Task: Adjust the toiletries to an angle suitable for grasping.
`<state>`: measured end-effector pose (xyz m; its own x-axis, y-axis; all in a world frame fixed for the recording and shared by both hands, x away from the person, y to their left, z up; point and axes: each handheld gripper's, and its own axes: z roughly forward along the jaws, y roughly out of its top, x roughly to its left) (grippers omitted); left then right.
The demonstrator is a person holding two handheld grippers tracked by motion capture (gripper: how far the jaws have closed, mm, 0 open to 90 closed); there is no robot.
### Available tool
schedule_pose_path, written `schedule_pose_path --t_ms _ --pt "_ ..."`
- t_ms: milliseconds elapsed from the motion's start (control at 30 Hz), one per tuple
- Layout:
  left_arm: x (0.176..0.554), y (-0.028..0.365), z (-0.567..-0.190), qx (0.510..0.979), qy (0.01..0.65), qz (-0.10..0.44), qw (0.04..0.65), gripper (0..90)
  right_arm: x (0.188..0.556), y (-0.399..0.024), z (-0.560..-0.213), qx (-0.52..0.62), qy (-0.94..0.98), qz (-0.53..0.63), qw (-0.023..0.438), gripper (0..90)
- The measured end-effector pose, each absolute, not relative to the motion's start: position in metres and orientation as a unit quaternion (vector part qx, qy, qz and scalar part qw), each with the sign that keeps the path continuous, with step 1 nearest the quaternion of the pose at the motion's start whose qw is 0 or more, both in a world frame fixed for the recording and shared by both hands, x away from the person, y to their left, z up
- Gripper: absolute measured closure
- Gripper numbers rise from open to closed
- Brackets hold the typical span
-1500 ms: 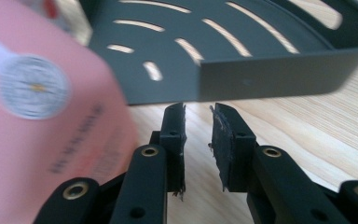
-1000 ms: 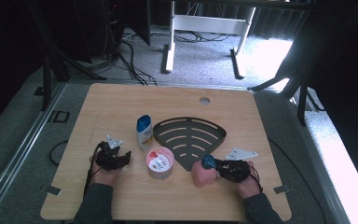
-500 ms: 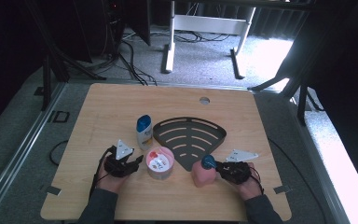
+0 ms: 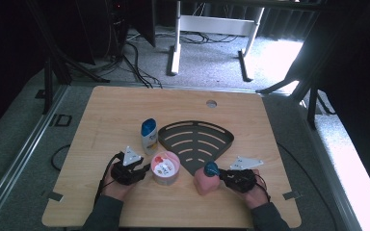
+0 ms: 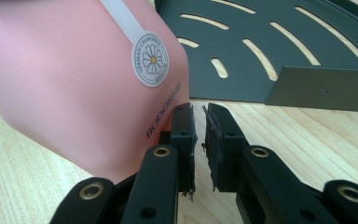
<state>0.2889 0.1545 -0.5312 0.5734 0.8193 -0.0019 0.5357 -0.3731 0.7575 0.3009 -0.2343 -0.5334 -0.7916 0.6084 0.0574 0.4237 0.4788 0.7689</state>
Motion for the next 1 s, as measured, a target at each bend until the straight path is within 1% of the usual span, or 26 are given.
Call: schedule_pose_path --t_ms 200,400,567,767,900,1000 --pt "0.288 0.146 -0.534 0.819 0.407 0.187 0.36 62.1 0.298 -0.232 -0.534 0.298 0.855 0.411 0.108 81.5" --pt "0.286 0.138 -0.533 0.825 0.393 0.181 0.364 61.6 0.296 -0.23 -0.534 0.291 0.858 0.409 0.105 82.4" --pt "0.284 0.131 -0.534 0.831 0.383 0.175 0.363 64.3 0.292 -0.226 -0.533 0.278 0.864 0.409 0.1 84.4" --pt "0.281 0.128 -0.535 0.835 0.376 0.169 0.363 66.3 0.289 -0.222 -0.532 0.265 0.867 0.411 0.097 89.5" --pt "0.279 0.129 -0.534 0.837 0.373 0.161 0.367 66.2 0.287 -0.221 -0.532 0.26 0.868 0.412 0.096 89.9" --pt "0.275 0.127 -0.533 0.841 0.366 0.159 0.365 67.7 0.286 -0.221 -0.531 0.255 0.869 0.414 0.093 90.0"
